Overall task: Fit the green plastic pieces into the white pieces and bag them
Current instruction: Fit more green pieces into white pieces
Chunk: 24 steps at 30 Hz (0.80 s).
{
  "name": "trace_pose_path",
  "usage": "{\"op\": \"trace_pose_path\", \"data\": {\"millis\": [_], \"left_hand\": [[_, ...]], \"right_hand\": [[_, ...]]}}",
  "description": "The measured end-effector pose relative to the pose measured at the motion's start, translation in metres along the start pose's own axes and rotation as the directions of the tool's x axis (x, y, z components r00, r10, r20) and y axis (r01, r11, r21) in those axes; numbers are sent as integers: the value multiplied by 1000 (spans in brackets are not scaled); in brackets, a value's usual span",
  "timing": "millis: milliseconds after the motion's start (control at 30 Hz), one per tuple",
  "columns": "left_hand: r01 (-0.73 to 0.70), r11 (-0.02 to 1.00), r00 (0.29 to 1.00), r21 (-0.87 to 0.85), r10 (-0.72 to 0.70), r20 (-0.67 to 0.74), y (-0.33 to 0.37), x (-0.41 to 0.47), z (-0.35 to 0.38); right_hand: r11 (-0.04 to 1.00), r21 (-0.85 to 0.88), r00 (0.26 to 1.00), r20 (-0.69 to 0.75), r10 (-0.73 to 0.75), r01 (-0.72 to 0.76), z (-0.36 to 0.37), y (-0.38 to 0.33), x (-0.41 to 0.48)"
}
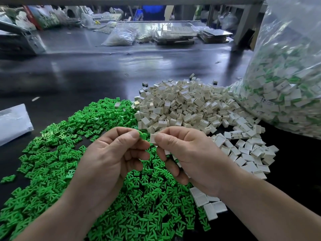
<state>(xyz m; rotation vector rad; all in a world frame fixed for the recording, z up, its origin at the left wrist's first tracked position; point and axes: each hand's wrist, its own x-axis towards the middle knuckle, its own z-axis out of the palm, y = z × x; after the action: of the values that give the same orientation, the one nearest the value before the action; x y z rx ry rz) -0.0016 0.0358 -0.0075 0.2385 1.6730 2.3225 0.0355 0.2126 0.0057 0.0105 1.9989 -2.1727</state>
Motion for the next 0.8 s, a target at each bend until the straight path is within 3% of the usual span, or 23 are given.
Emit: {"op": "trace_pose_path", "data": {"millis": [300,467,800], "left_hand": [[-63,991,998,119,62,9,-4,-5,4],[-121,978,993,167,119,26,-4,-8,5],[-119,956,989,267,91,116,-1,-8,0]], "right_hand": [[983,-137,991,-36,-126,120,-1,-1,-2],[972,-181,989,15,-149,149,-1,2,-3],[953,-249,985,54,-163,172,-1,2,-3]]}}
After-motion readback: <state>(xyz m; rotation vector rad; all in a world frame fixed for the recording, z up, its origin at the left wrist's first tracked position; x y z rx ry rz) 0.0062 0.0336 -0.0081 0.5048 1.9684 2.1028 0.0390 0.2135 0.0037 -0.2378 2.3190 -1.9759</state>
